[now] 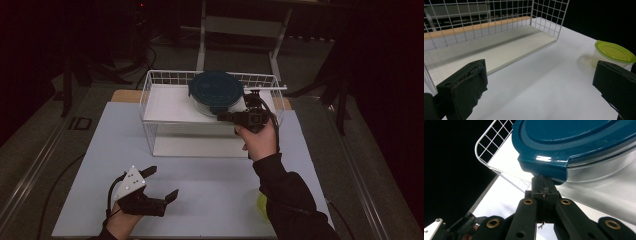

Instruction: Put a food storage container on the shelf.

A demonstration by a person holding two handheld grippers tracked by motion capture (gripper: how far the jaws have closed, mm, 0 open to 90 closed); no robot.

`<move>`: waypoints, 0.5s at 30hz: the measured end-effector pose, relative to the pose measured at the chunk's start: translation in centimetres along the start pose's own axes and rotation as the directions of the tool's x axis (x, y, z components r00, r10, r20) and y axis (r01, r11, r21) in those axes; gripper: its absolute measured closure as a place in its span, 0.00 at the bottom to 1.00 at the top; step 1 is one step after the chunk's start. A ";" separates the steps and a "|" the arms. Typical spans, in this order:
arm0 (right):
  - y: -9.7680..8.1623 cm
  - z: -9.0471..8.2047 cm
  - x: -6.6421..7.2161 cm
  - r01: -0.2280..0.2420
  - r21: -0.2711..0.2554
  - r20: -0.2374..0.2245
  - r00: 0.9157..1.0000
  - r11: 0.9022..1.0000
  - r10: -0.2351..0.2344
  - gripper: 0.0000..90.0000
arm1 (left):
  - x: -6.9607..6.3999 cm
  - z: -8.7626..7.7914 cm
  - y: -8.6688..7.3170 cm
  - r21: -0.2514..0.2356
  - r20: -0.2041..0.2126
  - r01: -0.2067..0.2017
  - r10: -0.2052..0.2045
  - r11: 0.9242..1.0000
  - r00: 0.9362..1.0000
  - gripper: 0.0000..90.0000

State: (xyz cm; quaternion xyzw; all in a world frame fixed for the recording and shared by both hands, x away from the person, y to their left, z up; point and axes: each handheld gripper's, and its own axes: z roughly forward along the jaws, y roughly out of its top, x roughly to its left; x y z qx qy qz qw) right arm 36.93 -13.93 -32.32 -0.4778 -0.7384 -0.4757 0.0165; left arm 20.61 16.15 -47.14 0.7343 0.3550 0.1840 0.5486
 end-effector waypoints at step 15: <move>-1.8 -0.7 1.3 0.117 0.000 -0.010 0.993 0.993 -0.117 0.75 | 0.0 0.1 -0.1 0.001 0.005 -0.003 0.003 1.000 1.000 0.00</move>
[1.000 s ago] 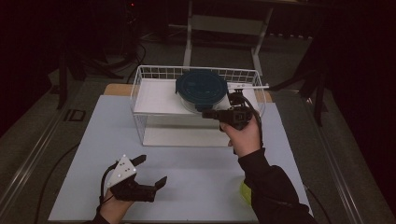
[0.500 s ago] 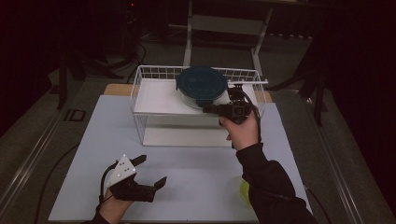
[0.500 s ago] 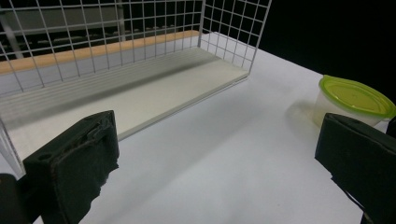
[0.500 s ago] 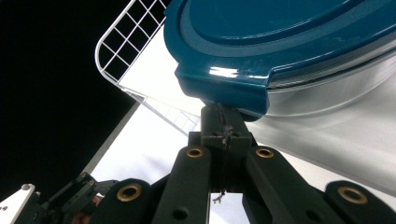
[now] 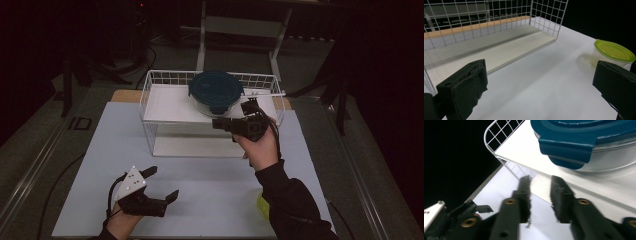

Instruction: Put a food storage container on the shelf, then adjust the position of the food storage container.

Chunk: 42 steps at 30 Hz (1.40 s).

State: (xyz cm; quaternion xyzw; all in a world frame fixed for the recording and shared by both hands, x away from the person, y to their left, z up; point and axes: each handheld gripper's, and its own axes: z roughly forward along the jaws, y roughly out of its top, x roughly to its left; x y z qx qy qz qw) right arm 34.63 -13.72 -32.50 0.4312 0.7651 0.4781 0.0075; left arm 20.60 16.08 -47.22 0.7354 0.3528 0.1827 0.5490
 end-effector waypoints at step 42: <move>-9.9 -7.6 -5.5 0.173 -0.171 0.044 0.985 0.970 -0.168 0.16 | -0.3 0.3 -0.3 -0.001 0.025 -0.018 0.018 1.000 1.000 0.00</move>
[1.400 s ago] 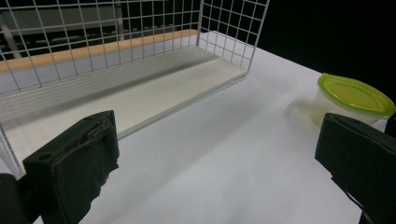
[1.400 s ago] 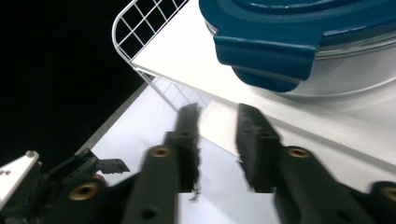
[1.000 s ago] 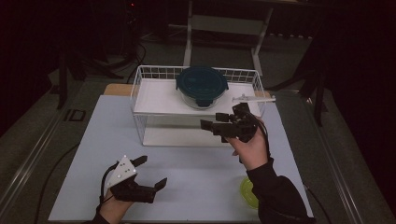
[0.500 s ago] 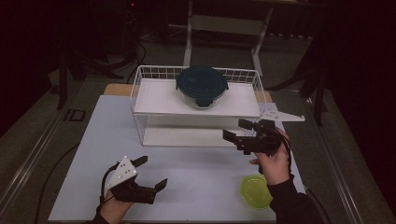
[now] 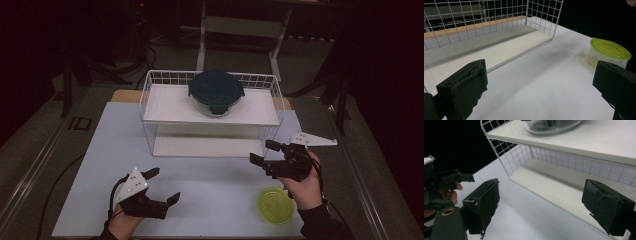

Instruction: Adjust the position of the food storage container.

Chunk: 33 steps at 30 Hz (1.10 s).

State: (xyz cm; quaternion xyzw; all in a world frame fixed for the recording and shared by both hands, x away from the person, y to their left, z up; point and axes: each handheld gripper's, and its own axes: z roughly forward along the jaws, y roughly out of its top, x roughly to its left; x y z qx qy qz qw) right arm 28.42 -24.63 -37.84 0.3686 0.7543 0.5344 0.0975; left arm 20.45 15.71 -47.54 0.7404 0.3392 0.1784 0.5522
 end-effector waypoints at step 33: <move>-9.3 -5.5 -5.2 -0.037 0.071 0.145 0.989 0.997 0.026 0.47 | -0.1 0.0 0.0 -0.002 0.021 -0.008 0.008 1.000 1.000 0.00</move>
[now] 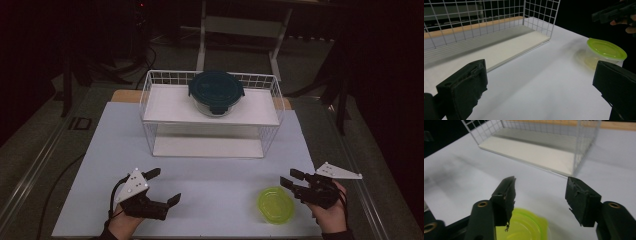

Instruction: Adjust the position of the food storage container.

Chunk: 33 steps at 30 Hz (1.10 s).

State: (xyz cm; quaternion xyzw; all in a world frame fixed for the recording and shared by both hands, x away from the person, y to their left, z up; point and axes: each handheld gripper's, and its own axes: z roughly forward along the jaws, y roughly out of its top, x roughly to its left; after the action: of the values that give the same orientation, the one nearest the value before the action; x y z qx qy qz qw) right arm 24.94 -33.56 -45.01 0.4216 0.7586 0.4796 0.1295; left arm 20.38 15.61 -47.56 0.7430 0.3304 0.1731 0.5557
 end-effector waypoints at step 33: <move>-7.4 -1.8 -1.9 -0.070 0.238 0.019 0.998 0.969 0.068 1.00 | -0.3 0.3 -0.2 -0.004 0.008 -0.028 0.028 1.000 1.000 0.00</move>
State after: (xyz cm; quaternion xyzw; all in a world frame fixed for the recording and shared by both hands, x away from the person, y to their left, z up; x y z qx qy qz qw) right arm 21.23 -37.49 -50.74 0.4627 0.7949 0.3870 0.0652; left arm 20.27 15.20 -47.82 0.7473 0.3172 0.1784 0.5559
